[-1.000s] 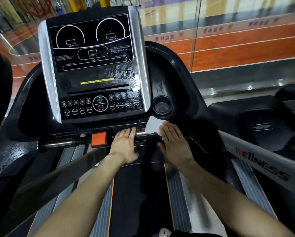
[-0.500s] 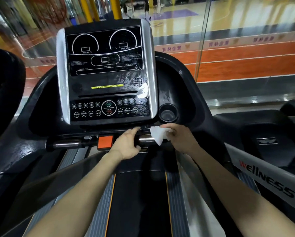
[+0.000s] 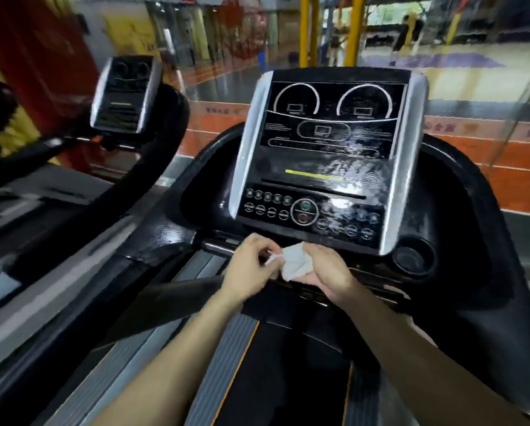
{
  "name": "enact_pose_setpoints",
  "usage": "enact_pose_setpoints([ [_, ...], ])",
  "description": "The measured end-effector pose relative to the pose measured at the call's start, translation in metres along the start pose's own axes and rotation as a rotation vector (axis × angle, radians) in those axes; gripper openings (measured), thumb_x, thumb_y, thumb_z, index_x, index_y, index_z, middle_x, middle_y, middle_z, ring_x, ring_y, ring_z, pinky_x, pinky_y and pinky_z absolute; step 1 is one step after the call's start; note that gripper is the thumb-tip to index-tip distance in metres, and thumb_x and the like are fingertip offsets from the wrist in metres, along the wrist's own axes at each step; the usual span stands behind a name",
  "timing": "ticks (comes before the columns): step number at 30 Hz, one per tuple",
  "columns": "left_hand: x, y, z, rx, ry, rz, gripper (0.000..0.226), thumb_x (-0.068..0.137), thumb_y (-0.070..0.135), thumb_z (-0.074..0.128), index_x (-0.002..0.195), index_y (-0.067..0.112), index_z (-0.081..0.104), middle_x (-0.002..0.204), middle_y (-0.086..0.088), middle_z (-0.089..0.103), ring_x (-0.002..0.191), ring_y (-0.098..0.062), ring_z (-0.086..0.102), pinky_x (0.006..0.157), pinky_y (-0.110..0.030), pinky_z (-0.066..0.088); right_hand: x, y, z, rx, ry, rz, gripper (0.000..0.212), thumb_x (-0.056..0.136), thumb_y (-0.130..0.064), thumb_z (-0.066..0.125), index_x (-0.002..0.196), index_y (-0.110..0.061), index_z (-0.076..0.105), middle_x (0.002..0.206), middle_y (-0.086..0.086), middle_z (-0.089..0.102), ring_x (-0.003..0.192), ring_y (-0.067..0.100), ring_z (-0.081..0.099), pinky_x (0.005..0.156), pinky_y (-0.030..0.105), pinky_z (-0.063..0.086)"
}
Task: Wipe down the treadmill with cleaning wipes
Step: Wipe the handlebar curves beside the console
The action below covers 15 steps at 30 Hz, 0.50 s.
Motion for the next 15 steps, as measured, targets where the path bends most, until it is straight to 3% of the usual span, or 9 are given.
enact_pose_setpoints([
  [2,-0.008,-0.020,-0.027,0.019,0.017,-0.057,0.016,0.088,0.022,0.082,0.100,0.033,0.079,0.111,0.009,0.060,0.097,-0.002,0.064,0.088,-0.017,0.050,0.003,-0.013,0.042,0.040,-0.126,0.012,0.025,0.106,-0.024,0.063,0.103,-0.004,0.078,0.105,0.021,0.080,0.095,0.030,0.079,0.090,0.050,0.064],
  [5,-0.022,-0.046,-0.070,0.104,0.021,-0.103,0.028,0.091,0.012,0.074,0.110,0.031,0.081,0.115,0.009,0.059,0.105,-0.001,0.060,0.090,-0.007,0.042,0.027,-0.016,0.090,-0.144,-0.112,-0.008,0.013,0.095,-0.005,0.073,0.108,-0.004,0.075,0.103,0.016,0.081,0.093,0.027,0.080,0.087,0.046,0.066],
  [7,-0.027,-0.066,-0.101,0.177,0.047,-0.138,0.031,0.091,0.010,0.069,0.112,0.030,0.081,0.117,0.009,0.059,0.106,0.000,0.059,0.090,-0.006,0.040,0.050,-0.015,0.118,-0.258,-0.089,-0.041,0.014,0.085,-0.006,0.074,0.097,-0.013,0.077,0.095,0.009,0.081,0.091,0.026,0.080,0.087,0.050,0.066],
  [10,-0.025,-0.104,-0.142,0.259,0.071,-0.231,0.029,0.089,0.030,0.061,0.113,0.035,0.077,0.118,0.011,0.059,0.104,-0.005,0.063,0.096,-0.024,0.051,0.103,-0.005,0.147,-0.430,-0.082,-0.151,0.026,0.066,-0.030,0.074,0.092,-0.032,0.072,0.092,-0.006,0.079,0.093,0.022,0.078,0.086,0.051,0.065],
  [13,-0.006,-0.146,-0.170,0.364,0.068,-0.262,0.031,0.090,0.028,0.061,0.117,0.035,0.075,0.118,0.010,0.059,0.108,-0.016,0.067,0.095,-0.038,0.056,0.111,-0.020,0.177,-0.453,-0.114,-0.213,0.025,0.077,-0.028,0.073,0.088,-0.050,0.073,0.087,-0.011,0.078,0.090,0.018,0.077,0.083,0.049,0.066],
  [15,0.016,-0.166,-0.184,0.440,0.063,-0.259,0.030,0.094,0.023,0.065,0.121,0.032,0.074,0.120,0.006,0.059,0.111,-0.023,0.065,0.090,-0.040,0.055,0.114,-0.030,0.191,-0.462,-0.083,-0.250,0.025,0.082,-0.027,0.072,0.088,-0.051,0.071,0.089,-0.011,0.075,0.092,0.018,0.076,0.085,0.048,0.065],
])
Point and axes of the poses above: each hand's wrist, its own x-axis towards the middle knuckle, its own z-axis out of the palm, y = z × x, the point moved 4 cm from there along x, towards the middle knuckle
